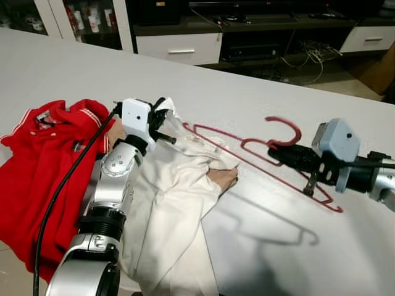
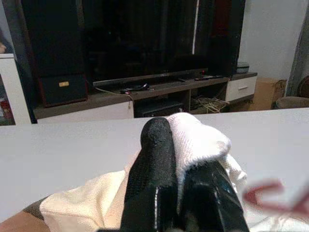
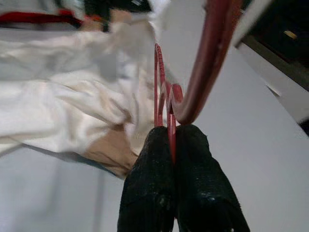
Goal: Hang hanger
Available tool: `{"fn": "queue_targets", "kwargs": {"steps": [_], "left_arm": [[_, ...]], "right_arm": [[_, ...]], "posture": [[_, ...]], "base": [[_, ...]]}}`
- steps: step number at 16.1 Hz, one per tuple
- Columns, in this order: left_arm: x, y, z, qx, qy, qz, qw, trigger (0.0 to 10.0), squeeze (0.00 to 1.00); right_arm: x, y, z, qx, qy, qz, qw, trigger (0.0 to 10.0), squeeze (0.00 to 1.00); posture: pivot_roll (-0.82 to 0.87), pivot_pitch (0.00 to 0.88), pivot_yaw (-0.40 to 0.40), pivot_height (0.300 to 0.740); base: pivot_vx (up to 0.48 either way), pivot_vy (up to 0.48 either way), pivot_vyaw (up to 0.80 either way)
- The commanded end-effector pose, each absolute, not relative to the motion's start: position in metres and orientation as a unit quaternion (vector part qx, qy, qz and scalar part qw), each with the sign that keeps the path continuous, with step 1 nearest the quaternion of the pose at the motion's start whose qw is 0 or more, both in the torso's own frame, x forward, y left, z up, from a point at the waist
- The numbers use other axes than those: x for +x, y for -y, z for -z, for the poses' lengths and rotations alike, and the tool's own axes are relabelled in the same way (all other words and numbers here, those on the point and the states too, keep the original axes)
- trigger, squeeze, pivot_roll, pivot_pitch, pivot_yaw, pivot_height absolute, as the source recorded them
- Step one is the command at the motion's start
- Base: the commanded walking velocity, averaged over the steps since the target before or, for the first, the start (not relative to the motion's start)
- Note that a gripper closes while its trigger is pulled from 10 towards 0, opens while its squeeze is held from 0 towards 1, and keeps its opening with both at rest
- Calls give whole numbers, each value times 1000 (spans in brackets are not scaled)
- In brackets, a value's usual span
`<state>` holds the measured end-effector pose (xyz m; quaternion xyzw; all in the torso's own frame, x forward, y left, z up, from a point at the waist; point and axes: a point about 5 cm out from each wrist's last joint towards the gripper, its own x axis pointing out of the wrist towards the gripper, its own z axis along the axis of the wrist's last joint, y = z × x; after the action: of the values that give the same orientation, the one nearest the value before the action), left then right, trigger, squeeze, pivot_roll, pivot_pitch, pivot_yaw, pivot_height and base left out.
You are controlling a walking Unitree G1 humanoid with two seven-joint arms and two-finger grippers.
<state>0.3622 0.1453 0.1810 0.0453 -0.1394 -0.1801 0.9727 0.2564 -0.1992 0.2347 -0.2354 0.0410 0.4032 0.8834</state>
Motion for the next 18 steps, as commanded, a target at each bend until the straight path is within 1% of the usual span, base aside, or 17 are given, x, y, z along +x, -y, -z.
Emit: {"fn": "queue_targets", "kwargs": {"steps": [1, 2, 4, 8, 11, 12, 13, 14, 15, 16, 17, 18], "left_arm": [[361, -141, -183, 57, 147, 192, 969, 0, 0], [361, -141, -183, 57, 147, 192, 969, 0, 0], [362, -136, -187, 57, 152, 192, 968, 0, 0], [364, -128, -192, 58, 159, 198, 965, 0, 0], [364, -128, -191, 61, 158, 199, 965, 0, 0], [364, -129, -190, 64, 155, 199, 966, 0, 0], [363, -132, -187, 67, 150, 197, 967, 0, 0], [363, -135, -185, 68, 147, 195, 967, 0, 0], [363, -137, -184, 69, 144, 193, 968, 0, 0], [363, -137, -184, 70, 143, 193, 968, 0, 0], [363, -136, -184, 71, 143, 195, 968, 0, 0], [364, -134, -185, 71, 144, 196, 967, 0, 0]], "right_arm": [[260, 201, -236, -239, -44, -386, 890, 10000, 0], [261, 199, -236, -237, -42, -389, 889, 10000, 0], [262, 184, -235, -231, -30, -410, 882, 10000, 0], [267, 173, -233, -225, -29, -411, 883, 10000, 0], [268, 179, -227, -233, -48, -396, 887, 10000, 0], [267, 187, -227, -237, -53, -390, 888, 10000, 0], [263, 200, -228, -242, -60, -381, 890, 10000, 0], [259, 205, -229, -242, -60, -383, 889, 10000, 0], [251, 207, -232, -239, -56, -397, 884, 10000, 0], [243, 204, -235, -232, -49, -421, 876, 10000, 0], [238, 201, -235, -233, -45, -438, 867, 10000, 0], [237, 201, -236, -235, -44, -442, 865, 10000, 0]], "posture": [[29, 100, -38, 740], [30, 99, -38, 740], [34, 98, -41, 740], [34, 98, -41, 740], [34, 99, -40, 740], [34, 99, -40, 740], [28, 96, -32, 740], [28, 96, -32, 740], [24, 93, -26, 740], [24, 93, -26, 740], [23, 92, -23, 740], [21, 91, -22, 740]], "base": [[0, 0, 0], [0, 0, 0], [0, 0, 0], [0, 0, 0], [0, 0, 0], [0, 0, 0], [0, 0, 0], [0, 0, 0], [0, 0, 0], [0, 0, 0], [0, 0, 0], [0, 0, 0]]}}
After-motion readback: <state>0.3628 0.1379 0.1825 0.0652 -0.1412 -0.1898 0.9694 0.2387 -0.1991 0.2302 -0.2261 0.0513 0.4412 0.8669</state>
